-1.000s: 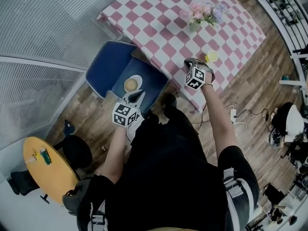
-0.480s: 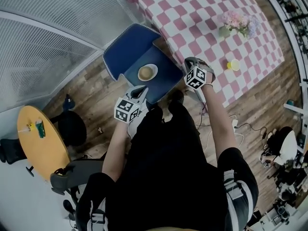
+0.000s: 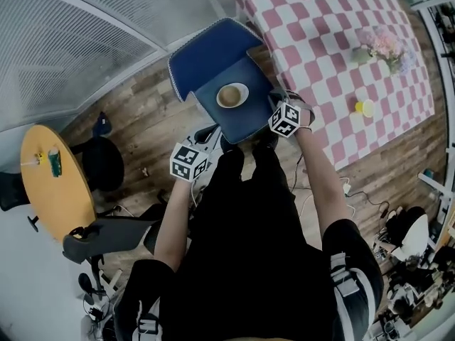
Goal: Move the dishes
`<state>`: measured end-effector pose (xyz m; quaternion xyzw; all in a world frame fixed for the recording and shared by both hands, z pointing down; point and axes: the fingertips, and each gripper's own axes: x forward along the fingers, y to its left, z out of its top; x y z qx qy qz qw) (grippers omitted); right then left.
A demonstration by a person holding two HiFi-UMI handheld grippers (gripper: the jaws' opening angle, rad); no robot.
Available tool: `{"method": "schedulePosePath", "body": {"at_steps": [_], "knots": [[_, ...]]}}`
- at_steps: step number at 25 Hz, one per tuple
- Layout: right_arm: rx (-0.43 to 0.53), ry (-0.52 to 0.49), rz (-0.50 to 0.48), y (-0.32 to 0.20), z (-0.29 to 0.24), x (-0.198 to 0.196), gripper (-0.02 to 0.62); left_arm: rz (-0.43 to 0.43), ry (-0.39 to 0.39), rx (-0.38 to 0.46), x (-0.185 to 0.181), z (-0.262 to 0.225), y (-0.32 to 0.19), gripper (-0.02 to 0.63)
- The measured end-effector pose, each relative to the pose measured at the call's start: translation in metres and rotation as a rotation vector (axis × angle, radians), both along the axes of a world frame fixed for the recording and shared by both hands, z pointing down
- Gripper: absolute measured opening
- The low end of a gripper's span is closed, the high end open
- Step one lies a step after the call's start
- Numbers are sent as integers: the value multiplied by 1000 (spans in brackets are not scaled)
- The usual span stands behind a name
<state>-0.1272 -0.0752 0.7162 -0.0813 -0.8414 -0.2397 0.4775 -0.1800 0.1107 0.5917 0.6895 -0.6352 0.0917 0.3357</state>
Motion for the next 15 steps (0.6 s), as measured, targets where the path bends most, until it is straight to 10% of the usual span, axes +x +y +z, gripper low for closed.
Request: {"method": "schedulePosePath", "body": {"at_steps": [15], "knots": [[-72, 76, -172, 90, 102, -50, 29, -64, 25, -26, -15, 54, 45, 23]]}}
